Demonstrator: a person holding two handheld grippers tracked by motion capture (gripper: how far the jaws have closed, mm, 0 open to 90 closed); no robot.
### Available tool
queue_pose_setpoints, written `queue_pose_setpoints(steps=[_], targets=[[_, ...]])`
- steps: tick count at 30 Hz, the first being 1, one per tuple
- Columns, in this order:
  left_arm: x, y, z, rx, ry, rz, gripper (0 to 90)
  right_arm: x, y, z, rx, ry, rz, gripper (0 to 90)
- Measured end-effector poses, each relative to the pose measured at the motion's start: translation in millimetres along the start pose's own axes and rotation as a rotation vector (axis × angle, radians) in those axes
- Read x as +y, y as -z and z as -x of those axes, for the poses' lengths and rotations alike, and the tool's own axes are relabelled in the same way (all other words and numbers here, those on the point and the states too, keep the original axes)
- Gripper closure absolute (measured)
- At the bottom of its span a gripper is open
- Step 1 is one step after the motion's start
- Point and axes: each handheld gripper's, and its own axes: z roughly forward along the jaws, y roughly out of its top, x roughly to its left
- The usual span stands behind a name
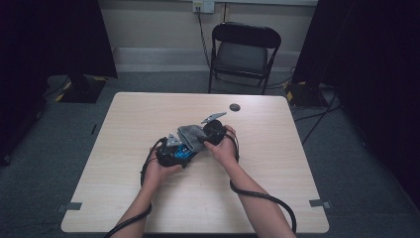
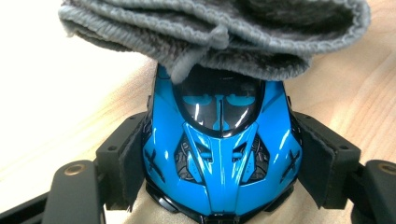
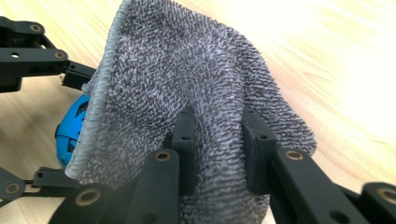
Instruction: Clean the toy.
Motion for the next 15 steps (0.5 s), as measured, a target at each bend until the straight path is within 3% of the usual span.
queue_pose_setpoints(steps=[15], targets=[[0.0,0.0,0.0,0.0,0.0,0.0,25.9,-4.8,5.5,16.2,-0.042,-0.027,0.0,71.1]])
